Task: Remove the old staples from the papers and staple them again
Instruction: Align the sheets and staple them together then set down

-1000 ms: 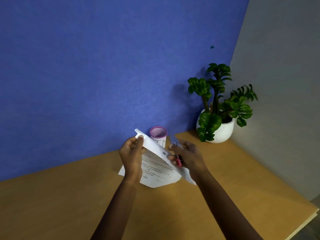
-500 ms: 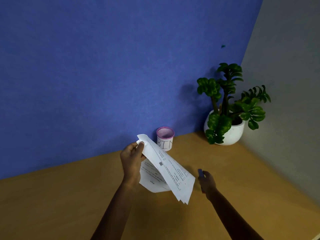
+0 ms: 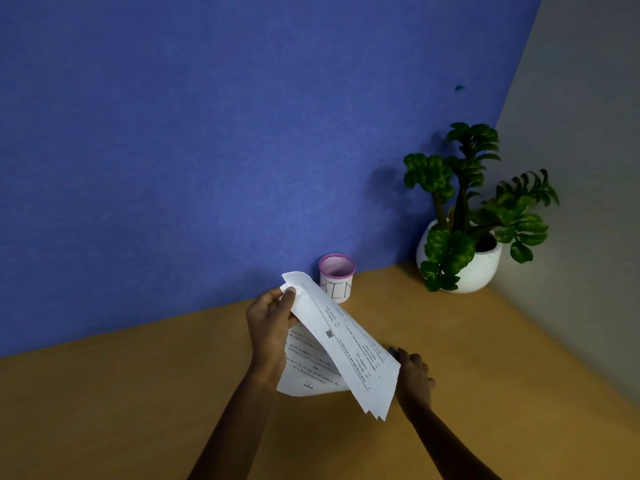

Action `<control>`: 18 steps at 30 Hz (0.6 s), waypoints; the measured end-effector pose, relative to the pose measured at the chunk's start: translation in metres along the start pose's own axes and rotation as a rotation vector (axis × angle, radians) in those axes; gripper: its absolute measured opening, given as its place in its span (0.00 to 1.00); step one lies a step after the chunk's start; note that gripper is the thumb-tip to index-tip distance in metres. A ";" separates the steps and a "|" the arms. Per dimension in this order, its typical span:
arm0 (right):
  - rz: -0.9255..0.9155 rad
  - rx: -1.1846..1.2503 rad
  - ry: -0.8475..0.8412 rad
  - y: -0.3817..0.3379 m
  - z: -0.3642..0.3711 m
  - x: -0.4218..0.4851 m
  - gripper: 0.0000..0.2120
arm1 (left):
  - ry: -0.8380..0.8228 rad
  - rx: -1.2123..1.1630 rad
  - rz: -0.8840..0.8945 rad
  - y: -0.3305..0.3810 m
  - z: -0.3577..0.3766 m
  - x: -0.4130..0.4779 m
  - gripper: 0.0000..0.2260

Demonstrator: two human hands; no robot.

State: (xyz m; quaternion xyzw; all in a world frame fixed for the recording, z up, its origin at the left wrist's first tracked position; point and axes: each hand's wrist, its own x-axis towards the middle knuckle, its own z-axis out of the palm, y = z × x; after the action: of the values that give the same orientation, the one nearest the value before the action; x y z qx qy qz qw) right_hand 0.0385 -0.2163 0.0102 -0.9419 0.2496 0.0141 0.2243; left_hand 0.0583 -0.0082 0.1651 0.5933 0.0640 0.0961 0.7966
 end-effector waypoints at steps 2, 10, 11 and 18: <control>-0.012 -0.016 0.000 0.000 0.000 0.000 0.24 | 0.006 0.001 -0.009 0.000 0.000 0.000 0.03; -0.041 -0.041 -0.003 0.001 0.002 0.002 0.27 | 0.001 0.014 -0.030 0.000 0.005 0.000 0.03; -0.044 -0.047 -0.011 0.001 0.001 0.002 0.27 | 0.000 0.012 -0.032 0.001 0.005 0.000 0.04; 0.009 0.219 -0.113 -0.002 -0.028 0.018 0.21 | -0.022 -0.053 -0.050 0.006 0.010 -0.005 0.04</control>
State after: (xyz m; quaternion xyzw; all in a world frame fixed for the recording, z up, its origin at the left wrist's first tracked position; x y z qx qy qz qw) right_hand 0.0526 -0.2352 0.0340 -0.9084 0.2410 0.0409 0.3393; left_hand 0.0549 -0.0173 0.1742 0.5713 0.0677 0.0714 0.8149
